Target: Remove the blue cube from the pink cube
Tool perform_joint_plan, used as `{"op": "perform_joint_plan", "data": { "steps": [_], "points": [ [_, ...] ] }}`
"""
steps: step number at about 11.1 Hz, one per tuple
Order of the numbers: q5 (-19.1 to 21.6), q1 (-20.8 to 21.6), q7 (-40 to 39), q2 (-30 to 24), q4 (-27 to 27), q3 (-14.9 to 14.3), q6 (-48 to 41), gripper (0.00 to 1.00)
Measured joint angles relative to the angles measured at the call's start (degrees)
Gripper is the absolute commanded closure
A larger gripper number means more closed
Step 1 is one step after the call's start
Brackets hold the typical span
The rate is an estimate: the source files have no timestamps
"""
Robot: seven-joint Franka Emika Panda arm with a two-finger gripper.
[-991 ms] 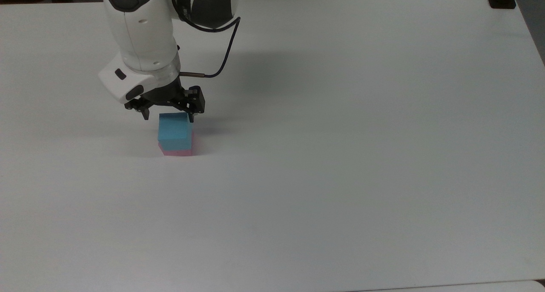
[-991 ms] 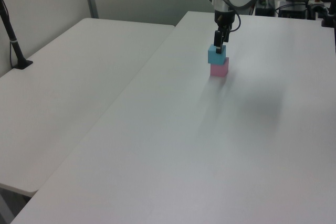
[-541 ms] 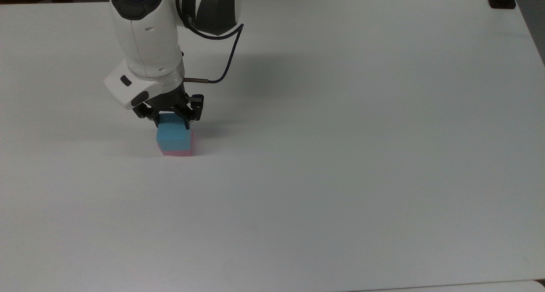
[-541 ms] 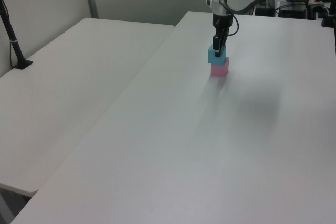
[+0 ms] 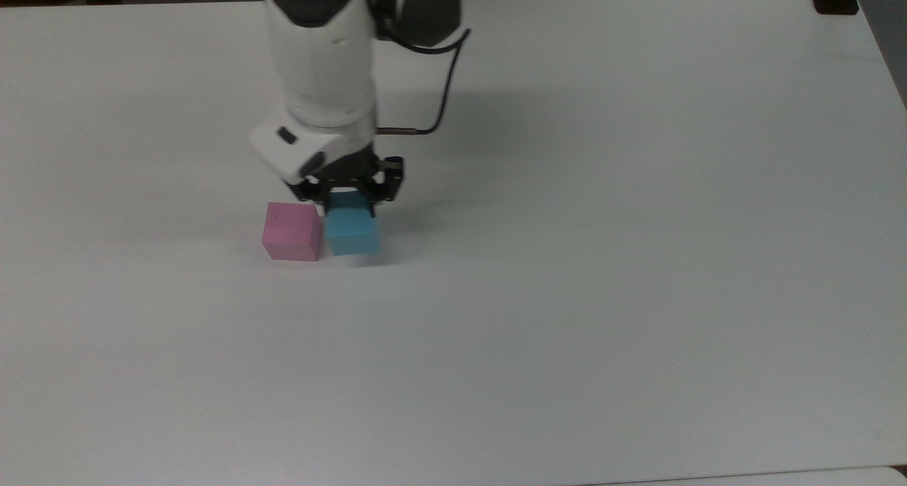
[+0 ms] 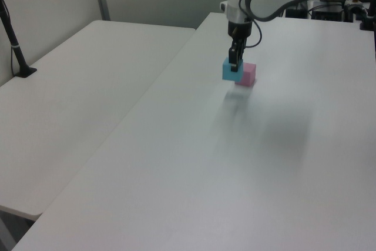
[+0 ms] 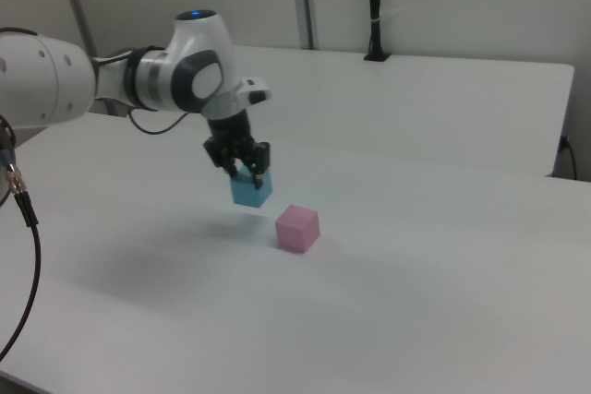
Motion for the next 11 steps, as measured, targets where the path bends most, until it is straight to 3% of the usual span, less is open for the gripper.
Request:
{"op": "perform_joint_plan", "data": {
  "steps": [1,2,7,11],
  "points": [
    [0.00,1.98,1.76,0.28,-0.35,0.02,0.00,0.33],
    [-0.01,3.43,2.86,0.99,-0.59,0.02,0.00,0.00],
    [-0.61,4.72,3.29,2.70,0.25,-0.12,0.12,0.00],
    [-0.60,4.74,4.47,-7.58,1.79,-0.15,-12.83,0.00]
  ]
}}
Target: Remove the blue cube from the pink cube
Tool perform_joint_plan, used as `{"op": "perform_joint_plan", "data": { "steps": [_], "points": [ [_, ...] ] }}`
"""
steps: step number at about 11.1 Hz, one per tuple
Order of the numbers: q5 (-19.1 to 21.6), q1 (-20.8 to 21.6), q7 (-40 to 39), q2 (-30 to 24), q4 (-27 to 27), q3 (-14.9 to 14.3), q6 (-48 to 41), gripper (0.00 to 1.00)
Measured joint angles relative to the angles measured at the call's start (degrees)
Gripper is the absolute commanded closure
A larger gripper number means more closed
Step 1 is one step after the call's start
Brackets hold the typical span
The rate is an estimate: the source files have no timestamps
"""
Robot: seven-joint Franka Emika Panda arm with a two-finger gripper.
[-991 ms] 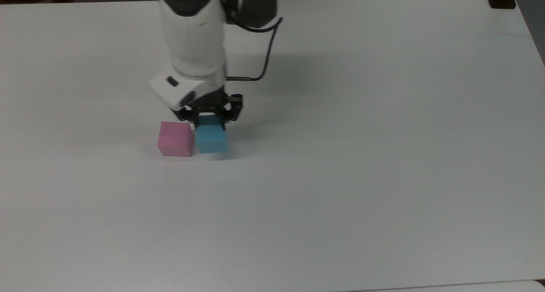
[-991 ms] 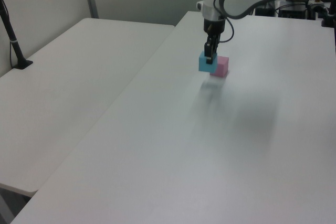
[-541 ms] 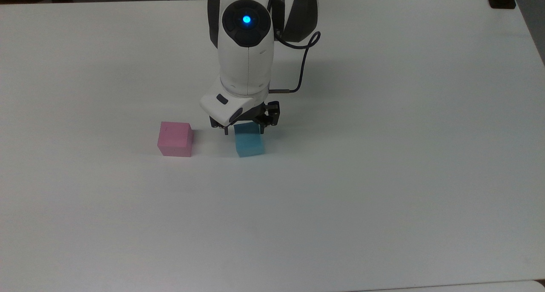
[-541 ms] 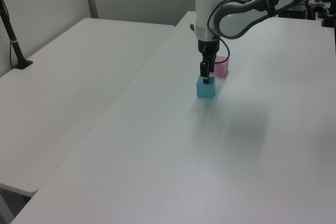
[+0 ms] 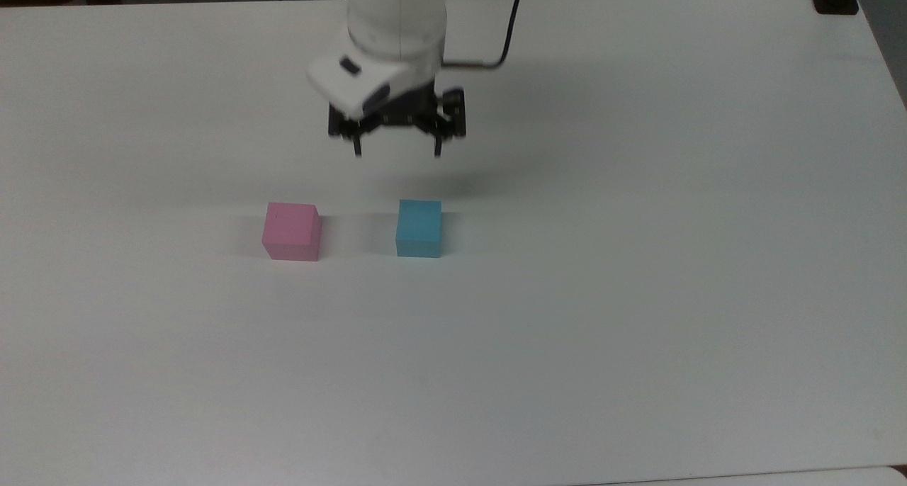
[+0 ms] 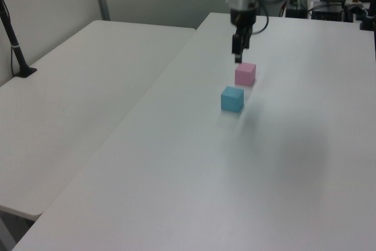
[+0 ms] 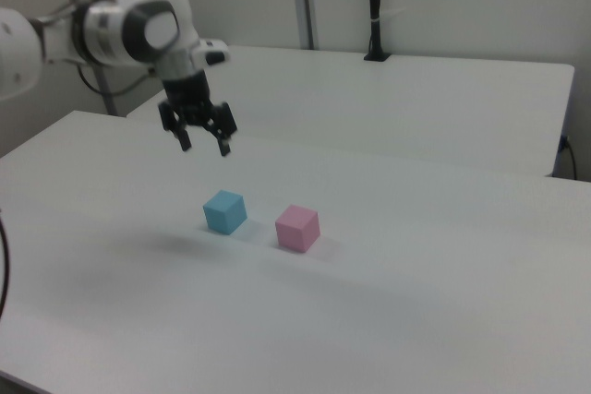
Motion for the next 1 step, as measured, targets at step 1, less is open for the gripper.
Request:
{"op": "perform_joint_plan", "data": {
  "steps": [1],
  "points": [
    [0.00,-0.05,0.16,-3.28,-0.05,-0.11,-4.09,0.00]
  ]
}}
